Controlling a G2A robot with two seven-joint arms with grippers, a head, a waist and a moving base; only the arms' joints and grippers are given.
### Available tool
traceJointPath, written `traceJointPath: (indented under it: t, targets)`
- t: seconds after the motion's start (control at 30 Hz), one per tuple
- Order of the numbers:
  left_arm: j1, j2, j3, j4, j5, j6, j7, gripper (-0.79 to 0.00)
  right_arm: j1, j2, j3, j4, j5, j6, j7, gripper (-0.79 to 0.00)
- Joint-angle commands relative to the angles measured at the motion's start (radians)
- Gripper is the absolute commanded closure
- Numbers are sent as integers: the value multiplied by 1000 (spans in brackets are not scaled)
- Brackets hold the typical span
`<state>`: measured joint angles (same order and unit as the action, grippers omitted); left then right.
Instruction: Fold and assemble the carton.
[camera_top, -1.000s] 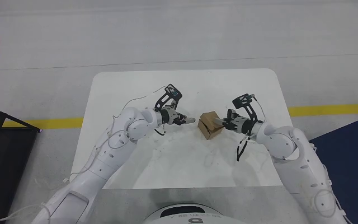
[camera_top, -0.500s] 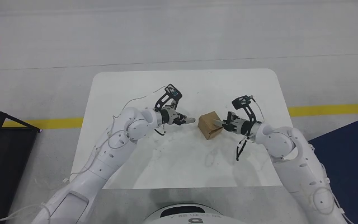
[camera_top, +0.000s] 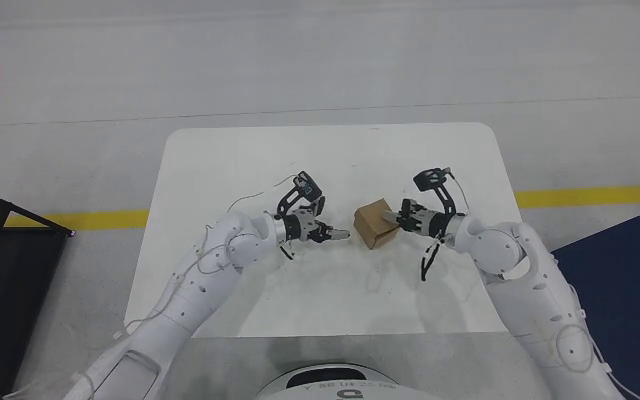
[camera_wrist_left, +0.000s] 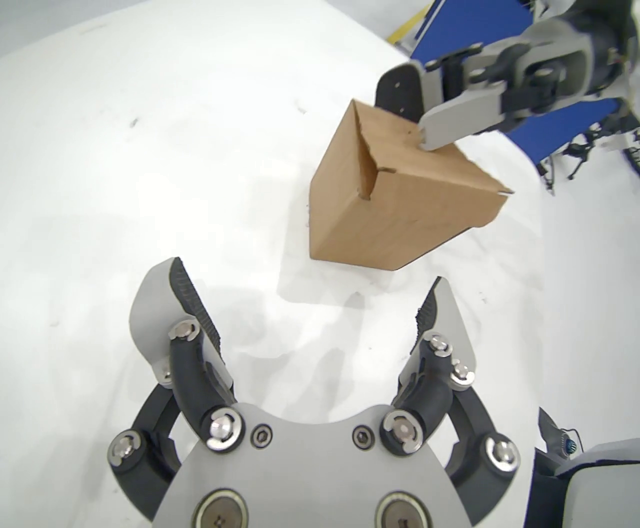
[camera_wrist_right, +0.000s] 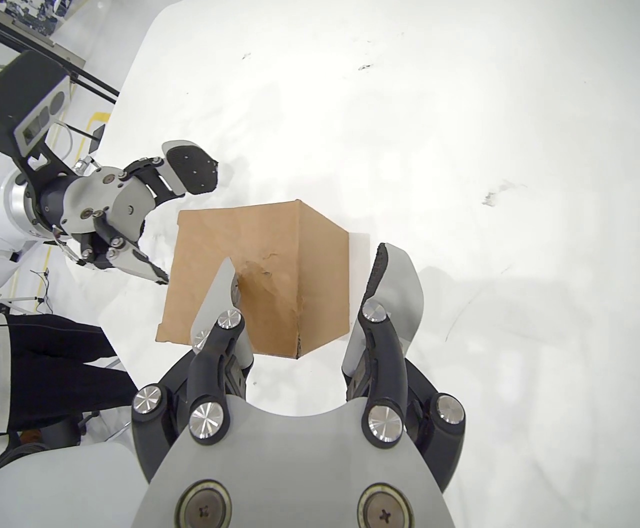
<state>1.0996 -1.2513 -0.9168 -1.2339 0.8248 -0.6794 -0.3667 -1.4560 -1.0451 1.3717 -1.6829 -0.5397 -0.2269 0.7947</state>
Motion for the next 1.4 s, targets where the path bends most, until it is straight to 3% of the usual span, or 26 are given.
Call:
traceJointPath:
  t: [0.0, 0.2, 0.43, 0.73, 1.03, 1.37]
  targets:
    - [-5, 4, -12, 15, -21, -61, 18, -785, -3, 1, 6, 5, 8, 0, -4, -477]
    - [13, 9, -25, -26, 11, -75, 85, -785, -4, 3, 8, 14, 18, -1, -5, -462]
    - [0, -2, 7, -68, 49, 32, 63, -785, 11, 3, -1, 32, 35, 0, -7, -449]
    - [-52, -19, 42, -19, 66, 59, 74, -785, 21, 3, -3, 60, 120, -22, 8, -474]
    - [-95, -34, 71, 22, 75, 82, 68, -785, 18, 4, 0, 89, 230, -47, 33, -449]
    - [-134, -51, 96, 76, 62, 82, 60, -785, 16, 5, -16, 88, 254, -48, 32, -508]
